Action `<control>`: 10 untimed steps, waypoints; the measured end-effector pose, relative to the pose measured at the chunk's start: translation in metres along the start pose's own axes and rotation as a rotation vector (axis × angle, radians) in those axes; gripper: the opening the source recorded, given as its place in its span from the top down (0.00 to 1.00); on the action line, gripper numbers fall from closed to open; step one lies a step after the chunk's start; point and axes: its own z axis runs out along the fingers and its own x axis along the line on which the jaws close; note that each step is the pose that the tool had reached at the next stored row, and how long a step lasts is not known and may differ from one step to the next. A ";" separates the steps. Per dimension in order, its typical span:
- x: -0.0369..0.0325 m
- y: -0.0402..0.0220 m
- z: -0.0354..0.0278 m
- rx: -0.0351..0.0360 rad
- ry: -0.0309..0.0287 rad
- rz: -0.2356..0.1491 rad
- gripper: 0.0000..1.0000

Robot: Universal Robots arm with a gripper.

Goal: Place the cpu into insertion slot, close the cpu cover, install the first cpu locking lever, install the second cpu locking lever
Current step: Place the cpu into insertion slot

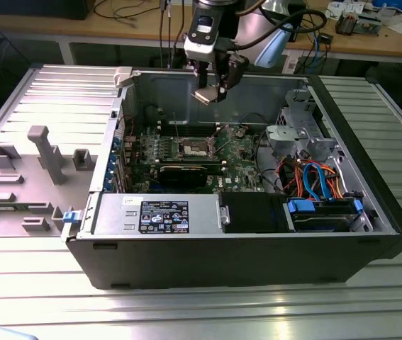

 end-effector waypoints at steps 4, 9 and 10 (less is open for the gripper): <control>0.0000 0.0000 0.0002 0.0000 -0.0026 0.030 0.46; 0.0000 0.0000 0.0005 0.0012 -0.0075 0.072 0.46; 0.0000 0.0000 0.0005 0.0012 -0.0077 0.075 0.46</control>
